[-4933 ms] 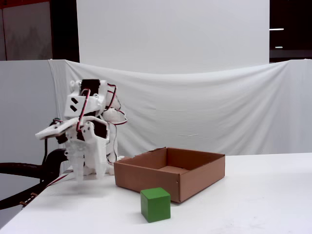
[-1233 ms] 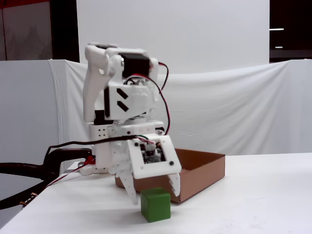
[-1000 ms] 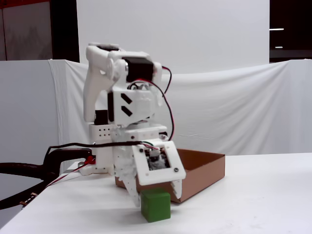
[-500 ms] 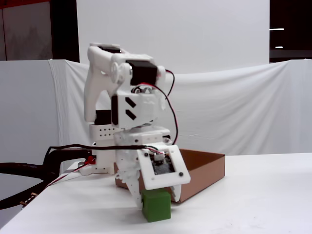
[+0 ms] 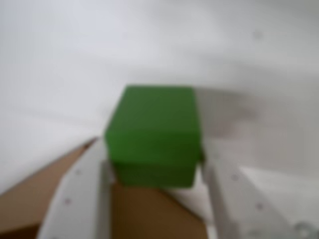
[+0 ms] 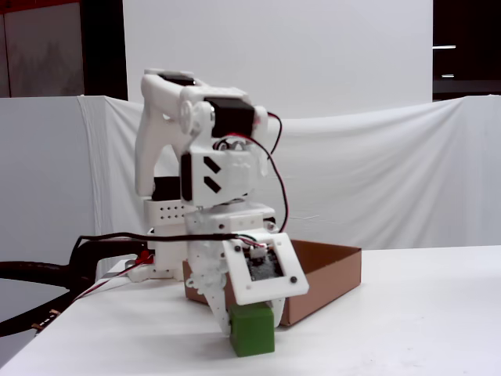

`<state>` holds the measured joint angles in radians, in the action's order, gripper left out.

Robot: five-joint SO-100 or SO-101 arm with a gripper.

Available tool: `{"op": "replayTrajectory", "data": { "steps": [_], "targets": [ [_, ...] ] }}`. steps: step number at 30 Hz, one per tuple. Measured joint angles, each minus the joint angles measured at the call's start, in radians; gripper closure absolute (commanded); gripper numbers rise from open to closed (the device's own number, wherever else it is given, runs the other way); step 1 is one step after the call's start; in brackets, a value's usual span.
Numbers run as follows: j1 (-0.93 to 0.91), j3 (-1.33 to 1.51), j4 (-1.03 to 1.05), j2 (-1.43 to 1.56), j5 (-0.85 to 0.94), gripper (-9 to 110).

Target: Grasp a green cube and put it in a box.

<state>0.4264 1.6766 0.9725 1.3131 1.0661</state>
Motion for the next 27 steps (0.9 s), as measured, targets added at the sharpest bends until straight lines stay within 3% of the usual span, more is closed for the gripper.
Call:
{"op": "replayTrajectory", "data": {
  "steps": [27],
  "targets": [
    [-0.003,0.000,-0.003,0.060,-0.021,87]
  ]
}}
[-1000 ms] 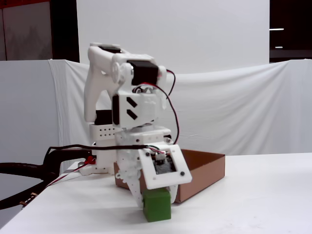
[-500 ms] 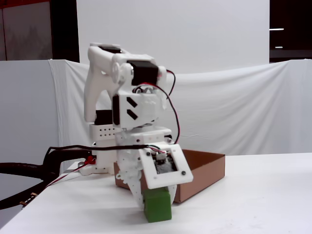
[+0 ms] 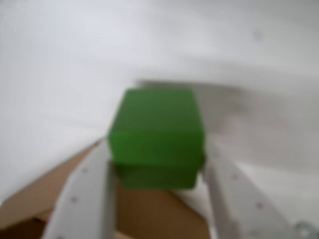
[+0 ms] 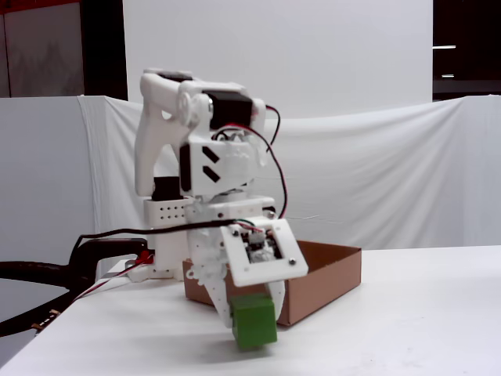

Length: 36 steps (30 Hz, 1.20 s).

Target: Grasp a green cube and put it in a box.

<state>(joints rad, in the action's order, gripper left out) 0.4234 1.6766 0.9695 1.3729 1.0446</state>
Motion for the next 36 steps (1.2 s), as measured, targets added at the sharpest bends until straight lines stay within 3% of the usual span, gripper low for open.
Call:
{"op": "replayTrajectory", "data": {
  "steps": [19,29,36],
  "targets": [
    [0.080,0.183,0.181,0.500,0.000,87],
    [0.443,0.273,0.117,0.528,-0.098,87],
    [0.548,0.282,0.067,0.448,-0.137,87]
  ]
}}
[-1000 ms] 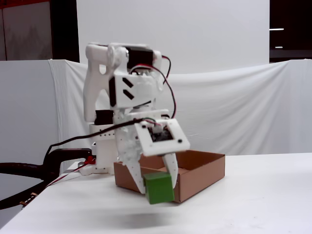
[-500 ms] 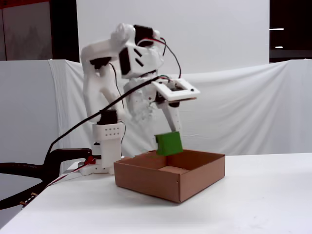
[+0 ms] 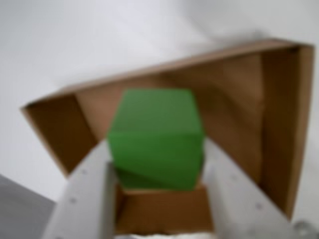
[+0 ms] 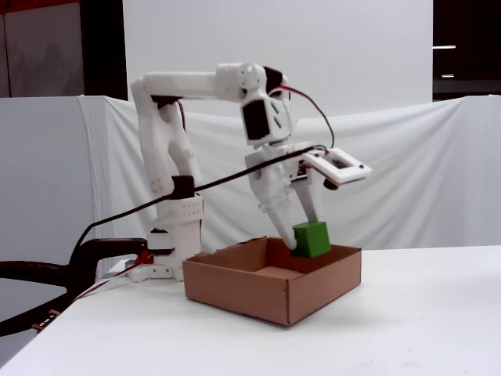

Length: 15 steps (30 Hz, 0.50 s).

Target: Grasp a green cube and put it in a box.

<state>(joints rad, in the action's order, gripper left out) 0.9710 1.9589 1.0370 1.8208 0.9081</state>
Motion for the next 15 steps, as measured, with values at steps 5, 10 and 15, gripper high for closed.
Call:
{"op": "replayTrajectory", "data": {
  "steps": [5,10,15],
  "targets": [
    [0.028,0.000,-0.038,-0.060,-0.006,87],
    [0.043,0.064,-0.092,-0.083,-0.008,87],
    [0.112,0.098,-0.072,-0.083,-0.023,87]
  ]
}}
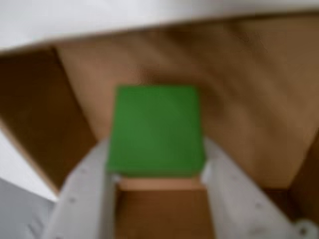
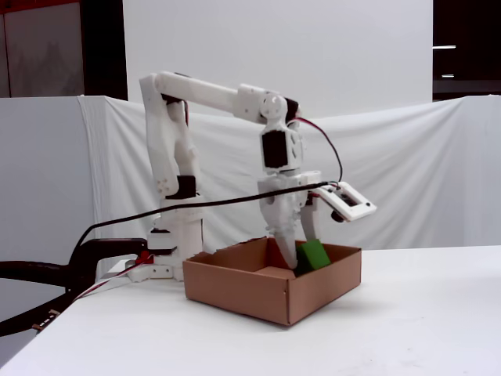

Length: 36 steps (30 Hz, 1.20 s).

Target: Grasp a green cube and put it in a box.

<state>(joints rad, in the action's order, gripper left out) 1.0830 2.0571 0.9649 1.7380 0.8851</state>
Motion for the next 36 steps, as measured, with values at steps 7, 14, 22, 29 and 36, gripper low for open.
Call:
{"op": "replayTrajectory", "data": {
  "steps": [7,14,22,29,36],
  "targets": [
    [0.058,0.008,0.034,0.000,-0.037,87],
    [0.094,0.080,0.029,0.000,-0.040,87],
    [0.095,0.107,0.011,0.000,-0.040,85],
    [0.092,0.117,-0.005,0.000,-0.041,80],
    [0.037,0.069,0.043,0.006,-0.041,79]
  ]
}}
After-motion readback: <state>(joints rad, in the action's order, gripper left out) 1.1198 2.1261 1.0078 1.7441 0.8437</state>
